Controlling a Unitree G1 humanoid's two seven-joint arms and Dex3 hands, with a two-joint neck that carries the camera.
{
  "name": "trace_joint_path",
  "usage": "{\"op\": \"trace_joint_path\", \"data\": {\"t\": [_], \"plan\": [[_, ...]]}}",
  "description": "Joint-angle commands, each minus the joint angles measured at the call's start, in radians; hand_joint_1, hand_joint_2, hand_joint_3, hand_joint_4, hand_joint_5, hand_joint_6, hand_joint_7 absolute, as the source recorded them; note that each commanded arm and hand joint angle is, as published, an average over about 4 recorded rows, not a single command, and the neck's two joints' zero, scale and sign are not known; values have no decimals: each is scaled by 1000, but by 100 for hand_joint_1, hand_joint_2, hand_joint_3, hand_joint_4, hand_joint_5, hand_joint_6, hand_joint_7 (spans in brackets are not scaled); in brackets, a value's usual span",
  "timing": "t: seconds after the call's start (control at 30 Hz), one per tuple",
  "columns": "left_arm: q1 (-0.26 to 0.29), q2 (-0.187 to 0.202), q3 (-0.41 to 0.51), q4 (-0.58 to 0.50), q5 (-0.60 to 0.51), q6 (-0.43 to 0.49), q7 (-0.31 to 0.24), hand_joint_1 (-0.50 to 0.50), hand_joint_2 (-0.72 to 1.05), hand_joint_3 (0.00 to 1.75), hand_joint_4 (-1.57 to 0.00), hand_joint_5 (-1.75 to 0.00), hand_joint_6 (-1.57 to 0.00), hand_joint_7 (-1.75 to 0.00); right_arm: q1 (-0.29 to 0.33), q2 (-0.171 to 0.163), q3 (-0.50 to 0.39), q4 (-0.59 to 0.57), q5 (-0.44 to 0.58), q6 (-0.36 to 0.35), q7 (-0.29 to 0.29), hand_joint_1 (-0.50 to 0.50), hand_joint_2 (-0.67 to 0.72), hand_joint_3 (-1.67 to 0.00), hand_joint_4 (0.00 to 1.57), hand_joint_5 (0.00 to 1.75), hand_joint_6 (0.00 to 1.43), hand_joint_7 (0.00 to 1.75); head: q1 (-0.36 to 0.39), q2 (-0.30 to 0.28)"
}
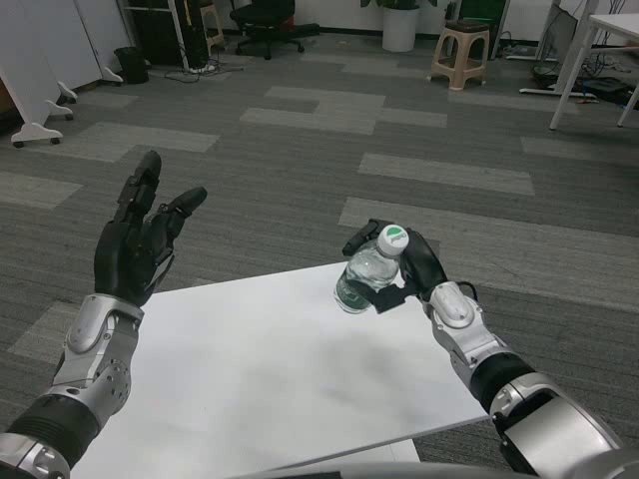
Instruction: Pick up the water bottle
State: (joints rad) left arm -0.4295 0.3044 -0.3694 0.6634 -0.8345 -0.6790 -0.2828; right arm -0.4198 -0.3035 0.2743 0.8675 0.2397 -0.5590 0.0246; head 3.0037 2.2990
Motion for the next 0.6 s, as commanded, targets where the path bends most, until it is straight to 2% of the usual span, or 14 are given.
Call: {"op": "trace_joint_path", "data": {"t": [0.03,0.23,0.37,0.6], "plan": [[-23,7,6,9,2,-2,1,-50,103,35,0,-82,0,0,-44,-3,6,-20,11,-12,-5,-42,-60,-159,150,165,128,161,0,-2],[-24,7,6,10,2,-2,1,-50,105,35,0,-82,0,0,-48,-3,18,-25,11,-12,-5,-42,-60,-159,148,165,128,161,-2,-2],[-25,9,5,10,2,-2,1,-50,96,35,0,-82,0,0,-48,-2,21,-28,12,-12,-5,-42,-60,-159,148,165,128,161,-2,-2],[-25,7,4,9,2,-3,1,-50,98,35,0,-82,0,0,-48,-7,25,-40,11,-10,-5,-43,-60,-159,148,165,126,161,-2,0]]}}
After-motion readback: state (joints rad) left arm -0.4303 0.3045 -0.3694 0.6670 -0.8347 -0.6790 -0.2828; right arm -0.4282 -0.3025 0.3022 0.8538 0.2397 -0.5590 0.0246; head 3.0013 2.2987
